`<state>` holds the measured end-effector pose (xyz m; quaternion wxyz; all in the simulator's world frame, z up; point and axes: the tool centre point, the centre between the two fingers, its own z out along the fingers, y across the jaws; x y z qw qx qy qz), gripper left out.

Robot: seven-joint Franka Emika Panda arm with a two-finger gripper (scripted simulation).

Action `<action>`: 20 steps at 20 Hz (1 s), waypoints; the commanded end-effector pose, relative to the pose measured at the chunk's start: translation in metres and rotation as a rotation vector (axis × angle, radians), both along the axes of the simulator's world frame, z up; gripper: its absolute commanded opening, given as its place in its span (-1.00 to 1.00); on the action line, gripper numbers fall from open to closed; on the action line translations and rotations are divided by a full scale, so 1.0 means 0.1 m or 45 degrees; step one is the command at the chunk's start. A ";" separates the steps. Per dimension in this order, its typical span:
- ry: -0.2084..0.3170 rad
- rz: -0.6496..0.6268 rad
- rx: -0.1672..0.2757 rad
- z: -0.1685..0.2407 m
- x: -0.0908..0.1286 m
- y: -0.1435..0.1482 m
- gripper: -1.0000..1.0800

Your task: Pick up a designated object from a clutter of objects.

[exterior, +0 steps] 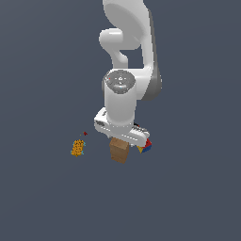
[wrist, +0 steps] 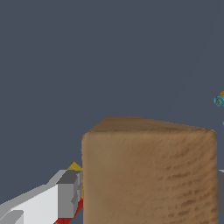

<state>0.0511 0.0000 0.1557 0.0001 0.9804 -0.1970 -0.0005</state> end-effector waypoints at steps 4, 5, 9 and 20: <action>-0.001 -0.002 0.000 -0.13 0.01 0.00 0.92; -0.001 -0.002 0.000 -0.13 0.01 0.00 0.92; -0.001 -0.002 0.000 -0.13 0.01 0.00 -1.00; -0.001 -0.001 0.000 -0.07 0.01 0.03 -1.00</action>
